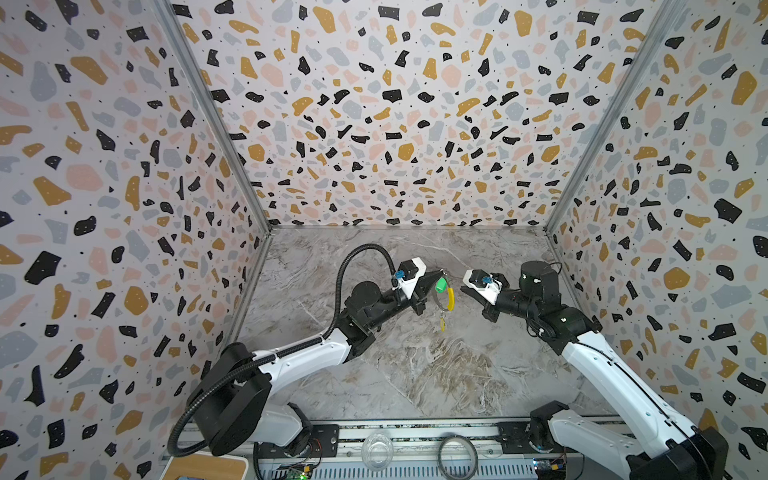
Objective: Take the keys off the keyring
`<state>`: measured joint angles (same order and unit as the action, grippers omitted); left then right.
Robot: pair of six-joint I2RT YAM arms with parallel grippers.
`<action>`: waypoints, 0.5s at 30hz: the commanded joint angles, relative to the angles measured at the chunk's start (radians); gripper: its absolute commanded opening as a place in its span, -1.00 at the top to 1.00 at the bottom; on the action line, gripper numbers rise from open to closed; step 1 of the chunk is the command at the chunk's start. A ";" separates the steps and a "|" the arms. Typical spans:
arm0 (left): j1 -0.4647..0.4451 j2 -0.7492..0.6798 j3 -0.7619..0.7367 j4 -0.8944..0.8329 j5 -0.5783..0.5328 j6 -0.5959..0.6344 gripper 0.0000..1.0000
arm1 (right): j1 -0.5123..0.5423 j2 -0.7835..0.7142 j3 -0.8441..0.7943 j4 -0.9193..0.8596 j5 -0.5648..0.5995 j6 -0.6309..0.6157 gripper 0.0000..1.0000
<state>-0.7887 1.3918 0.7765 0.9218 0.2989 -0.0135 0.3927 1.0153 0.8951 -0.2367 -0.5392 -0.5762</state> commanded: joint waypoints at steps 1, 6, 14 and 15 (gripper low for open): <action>0.003 -0.002 0.021 0.090 0.067 -0.017 1.00 | 0.007 -0.011 0.011 0.031 -0.063 0.027 0.98; 0.003 0.004 0.027 0.092 0.087 -0.027 1.00 | 0.013 -0.039 -0.001 0.090 -0.108 0.059 0.43; 0.003 0.018 0.037 0.101 0.103 -0.036 1.00 | 0.085 -0.008 -0.002 0.119 -0.115 0.096 0.17; 0.003 0.018 0.037 0.104 0.102 -0.039 1.00 | 0.091 -0.004 -0.002 0.134 -0.100 0.110 0.17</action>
<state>-0.7883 1.4048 0.7795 0.9272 0.3840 -0.0391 0.4629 1.0058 0.8921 -0.1471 -0.6388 -0.5060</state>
